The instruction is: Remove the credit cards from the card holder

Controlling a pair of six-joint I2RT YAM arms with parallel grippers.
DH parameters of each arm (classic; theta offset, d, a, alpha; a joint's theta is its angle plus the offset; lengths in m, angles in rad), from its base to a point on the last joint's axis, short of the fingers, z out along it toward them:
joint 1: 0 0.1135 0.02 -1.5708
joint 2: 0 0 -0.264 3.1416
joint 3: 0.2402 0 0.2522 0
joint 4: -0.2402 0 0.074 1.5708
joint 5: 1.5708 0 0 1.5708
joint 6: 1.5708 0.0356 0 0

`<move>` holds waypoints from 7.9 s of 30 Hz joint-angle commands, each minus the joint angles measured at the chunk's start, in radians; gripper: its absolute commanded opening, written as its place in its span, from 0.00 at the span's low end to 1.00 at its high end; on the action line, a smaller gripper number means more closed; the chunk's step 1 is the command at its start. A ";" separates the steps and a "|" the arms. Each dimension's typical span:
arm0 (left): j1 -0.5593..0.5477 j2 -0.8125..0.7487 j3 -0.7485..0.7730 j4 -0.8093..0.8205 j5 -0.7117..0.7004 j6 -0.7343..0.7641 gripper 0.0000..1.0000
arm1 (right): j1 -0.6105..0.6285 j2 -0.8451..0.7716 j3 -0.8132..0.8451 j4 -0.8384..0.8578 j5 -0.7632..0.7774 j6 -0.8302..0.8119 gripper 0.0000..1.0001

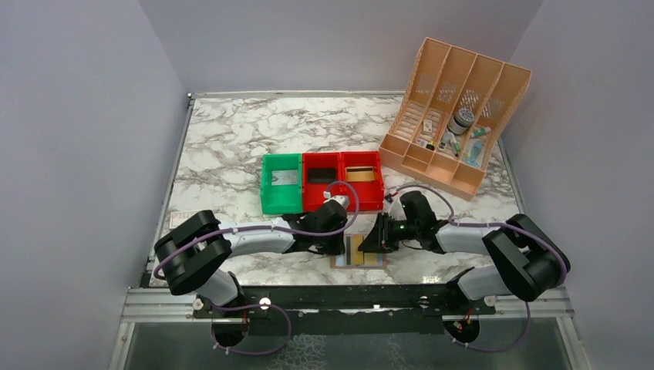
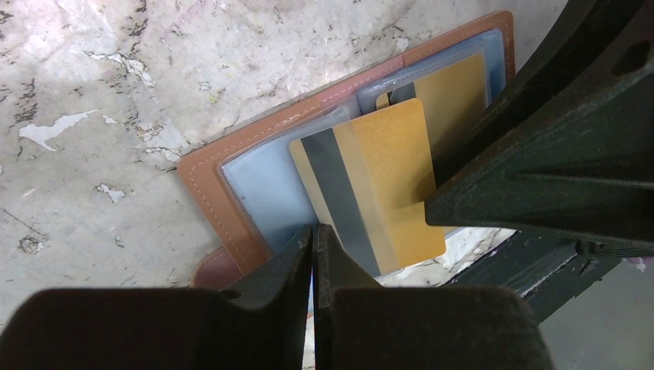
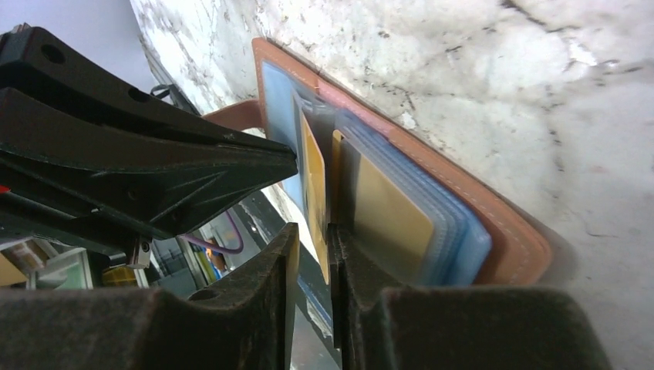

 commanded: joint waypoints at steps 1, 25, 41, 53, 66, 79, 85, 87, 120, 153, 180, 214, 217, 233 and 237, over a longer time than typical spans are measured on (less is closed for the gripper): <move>-0.008 0.029 -0.006 -0.047 -0.032 0.020 0.09 | 0.036 0.019 -0.002 0.069 0.036 0.024 0.22; -0.011 0.019 -0.006 -0.053 -0.043 0.016 0.07 | 0.044 -0.074 0.001 -0.015 0.111 0.034 0.23; -0.011 0.019 -0.007 -0.055 -0.044 0.014 0.07 | 0.050 -0.005 -0.036 0.140 0.088 0.057 0.29; -0.011 0.014 -0.005 -0.061 -0.047 0.017 0.07 | 0.064 0.014 -0.039 0.148 0.110 0.059 0.12; -0.012 0.005 -0.010 -0.069 -0.056 0.014 0.07 | 0.064 -0.037 -0.043 0.097 0.138 0.059 0.12; -0.011 0.002 -0.011 -0.070 -0.053 0.013 0.07 | 0.065 0.038 -0.045 0.180 0.083 0.074 0.19; -0.011 -0.006 -0.013 -0.072 -0.057 0.013 0.07 | 0.065 0.001 -0.045 0.118 0.131 0.066 0.06; -0.011 -0.011 -0.016 -0.075 -0.062 0.012 0.07 | 0.065 -0.041 -0.037 0.060 0.168 0.054 0.04; -0.006 -0.262 0.025 -0.274 -0.288 0.041 0.38 | 0.065 -0.295 0.003 -0.071 0.203 -0.044 0.01; 0.471 -0.568 0.080 -0.514 -0.334 0.360 0.99 | 0.059 -0.133 0.558 -0.350 0.697 -0.847 0.01; 0.471 -0.667 0.066 -0.480 -0.450 0.368 0.99 | 0.061 0.230 0.640 -0.192 0.639 -1.812 0.01; 0.473 -0.647 0.067 -0.479 -0.428 0.381 0.99 | 0.027 0.388 0.690 -0.190 0.558 -1.947 0.23; 0.473 -0.648 0.067 -0.479 -0.426 0.382 0.99 | 0.026 0.378 0.693 -0.184 0.561 -1.922 0.27; 0.473 -0.632 0.069 -0.479 -0.427 0.386 0.99 | 0.020 0.292 0.697 -0.153 0.550 -1.698 0.36; 0.473 -0.630 0.069 -0.479 -0.426 0.386 0.99 | 0.020 0.225 0.701 -0.097 0.600 -1.290 0.33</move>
